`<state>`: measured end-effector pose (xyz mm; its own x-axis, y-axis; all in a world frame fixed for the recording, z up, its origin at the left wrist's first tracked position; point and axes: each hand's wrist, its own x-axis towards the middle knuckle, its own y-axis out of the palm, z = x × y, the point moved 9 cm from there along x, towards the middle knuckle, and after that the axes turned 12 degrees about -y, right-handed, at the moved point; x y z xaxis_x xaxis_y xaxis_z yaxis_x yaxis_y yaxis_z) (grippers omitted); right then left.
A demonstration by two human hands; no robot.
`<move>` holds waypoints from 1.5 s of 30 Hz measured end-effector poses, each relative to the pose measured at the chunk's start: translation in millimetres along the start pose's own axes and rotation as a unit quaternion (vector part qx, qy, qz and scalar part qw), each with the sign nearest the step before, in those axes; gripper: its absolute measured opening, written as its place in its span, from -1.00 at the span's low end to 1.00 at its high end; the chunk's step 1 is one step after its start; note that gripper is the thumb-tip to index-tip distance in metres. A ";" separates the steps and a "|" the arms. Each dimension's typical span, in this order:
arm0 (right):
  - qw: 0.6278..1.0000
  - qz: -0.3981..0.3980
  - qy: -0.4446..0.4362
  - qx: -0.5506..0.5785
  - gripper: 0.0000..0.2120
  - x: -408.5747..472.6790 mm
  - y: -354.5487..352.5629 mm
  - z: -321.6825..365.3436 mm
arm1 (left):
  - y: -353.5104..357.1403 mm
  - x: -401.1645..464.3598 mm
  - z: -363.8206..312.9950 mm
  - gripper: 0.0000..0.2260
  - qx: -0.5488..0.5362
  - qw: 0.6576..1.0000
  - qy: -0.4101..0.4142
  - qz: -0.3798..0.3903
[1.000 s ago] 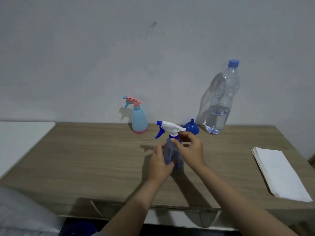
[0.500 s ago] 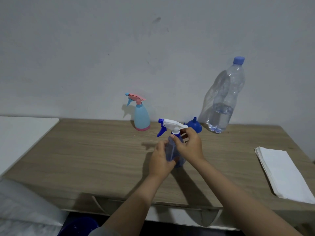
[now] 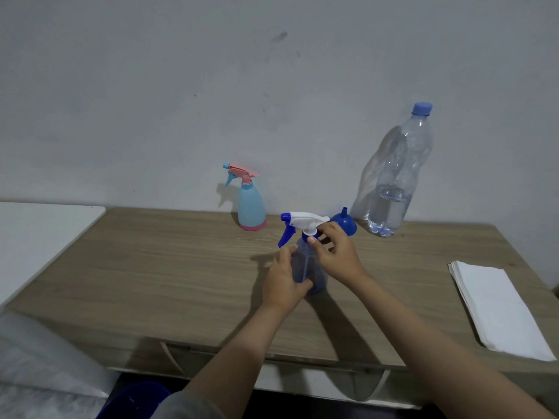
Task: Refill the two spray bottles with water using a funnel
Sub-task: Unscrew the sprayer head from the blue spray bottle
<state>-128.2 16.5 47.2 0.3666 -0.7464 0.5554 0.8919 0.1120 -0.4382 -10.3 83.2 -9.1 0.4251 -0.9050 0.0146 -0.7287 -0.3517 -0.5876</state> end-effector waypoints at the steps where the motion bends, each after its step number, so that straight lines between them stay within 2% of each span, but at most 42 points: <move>1: 1.000 0.006 0.013 0.017 -0.86 0.4 -2.6 -2.4 | -0.3 -0.3 -0.6 -0.47 0.002 1.000 0.003 -0.001; 6: 0.994 -0.025 0.073 0.082 -0.65 -2.5 -11.8 -14.2 | -1.2 -1.9 -3.3 -0.49 0.005 1.000 0.003 -0.001; 12: 0.995 -0.048 0.048 0.068 -0.77 -5.8 -5.8 -10.8 | 0.3 0.3 -4.1 -0.48 -0.003 1.000 0.002 0.000; 18: 0.989 -0.075 0.086 0.095 -0.61 -12.3 -5.2 -17.2 | 1.4 -0.9 -2.7 -0.47 -0.005 1.000 -0.007 0.001; 24: 0.990 -0.089 0.066 0.088 -0.77 -16.1 -2.7 -13.1 | -0.4 -1.8 -3.5 -0.47 -0.001 1.000 -0.003 -0.005; 29: 0.981 -0.123 0.091 0.118 -0.63 -20.5 -3.4 -12.8 | 0.3 -1.0 -2.4 -0.46 -0.003 1.000 -0.005 -0.005; 34: 0.984 -0.116 0.080 0.104 -0.77 -17.2 -1.1 -12.3 | 2.0 -0.3 -0.5 -0.45 -0.009 1.000 -0.010 -0.005; 40: 0.984 -0.106 0.093 0.109 -0.67 -14.5 -2.4 -15.1 | 2.7 0.4 1.1 -0.45 0.000 1.000 -0.018 -0.006; 45: 0.988 -0.087 0.078 0.103 -0.77 -10.9 -3.2 -12.3 | 4.3 0.6 1.8 -0.44 -0.008 1.000 -0.016 0.000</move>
<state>-138.4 16.2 33.9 0.1726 -0.8562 0.4869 0.9786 0.0927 -0.1838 -12.2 81.6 -13.1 0.4418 -0.8970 -0.0113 -0.7367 -0.3556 -0.5751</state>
